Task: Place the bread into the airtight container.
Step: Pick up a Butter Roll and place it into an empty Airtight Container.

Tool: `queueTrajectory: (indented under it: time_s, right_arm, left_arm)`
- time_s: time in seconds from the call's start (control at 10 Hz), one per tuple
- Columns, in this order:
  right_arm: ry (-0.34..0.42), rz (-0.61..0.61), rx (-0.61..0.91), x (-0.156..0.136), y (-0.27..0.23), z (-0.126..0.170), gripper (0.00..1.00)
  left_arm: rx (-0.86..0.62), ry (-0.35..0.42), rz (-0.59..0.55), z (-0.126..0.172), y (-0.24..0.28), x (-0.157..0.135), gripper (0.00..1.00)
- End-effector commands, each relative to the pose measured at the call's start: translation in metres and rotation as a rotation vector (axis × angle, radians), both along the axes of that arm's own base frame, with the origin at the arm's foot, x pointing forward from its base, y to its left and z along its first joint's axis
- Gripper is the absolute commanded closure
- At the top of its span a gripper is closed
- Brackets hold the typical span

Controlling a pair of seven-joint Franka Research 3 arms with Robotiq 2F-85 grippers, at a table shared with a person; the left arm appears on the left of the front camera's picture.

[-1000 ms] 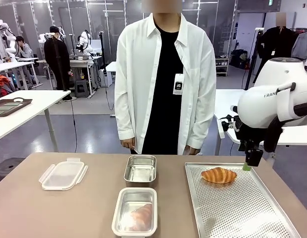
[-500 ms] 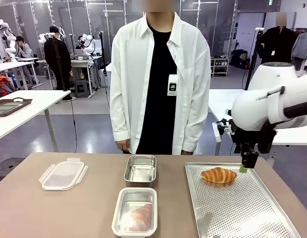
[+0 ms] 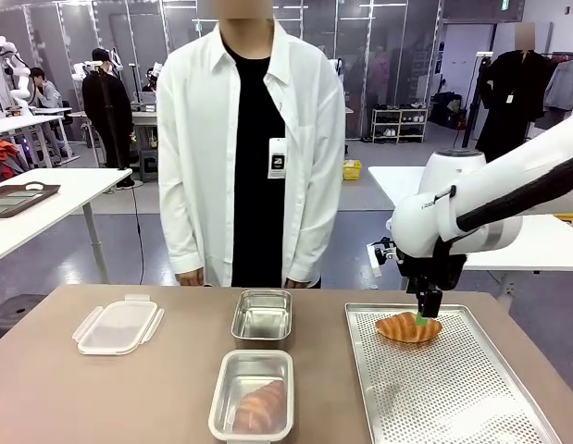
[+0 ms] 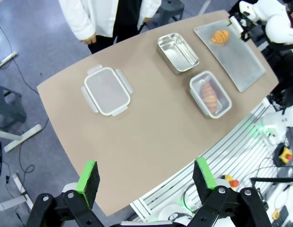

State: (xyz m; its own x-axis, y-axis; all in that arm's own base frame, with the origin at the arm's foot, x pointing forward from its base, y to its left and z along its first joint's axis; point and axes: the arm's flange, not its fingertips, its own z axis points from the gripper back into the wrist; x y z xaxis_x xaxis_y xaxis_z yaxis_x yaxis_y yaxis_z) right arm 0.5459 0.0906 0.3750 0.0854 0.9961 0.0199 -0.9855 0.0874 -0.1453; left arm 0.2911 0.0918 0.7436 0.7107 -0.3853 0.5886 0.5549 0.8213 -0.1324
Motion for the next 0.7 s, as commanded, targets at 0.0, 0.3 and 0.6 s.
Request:
queueTrajectory:
  time_s: [0.0, 0.3, 0.6]
  right_arm:
    - [0.008, -0.051, 0.007, 0.018, -0.003, -0.007, 0.0]
    - [0.054, -0.086, 0.004, 0.042, -0.012, -0.031, 0.0]
    - [0.066, -0.11, 0.008, 0.061, -0.017, -0.053, 0.0]
  left_arm:
    - [0.014, -0.004, -0.014, 0.002, 0.001, -0.001, 0.0]
    - [0.014, -0.004, -0.014, 0.002, 0.001, -0.001, 0.0]
    - [0.014, -0.004, -0.014, 0.002, 0.001, -0.001, 0.0]
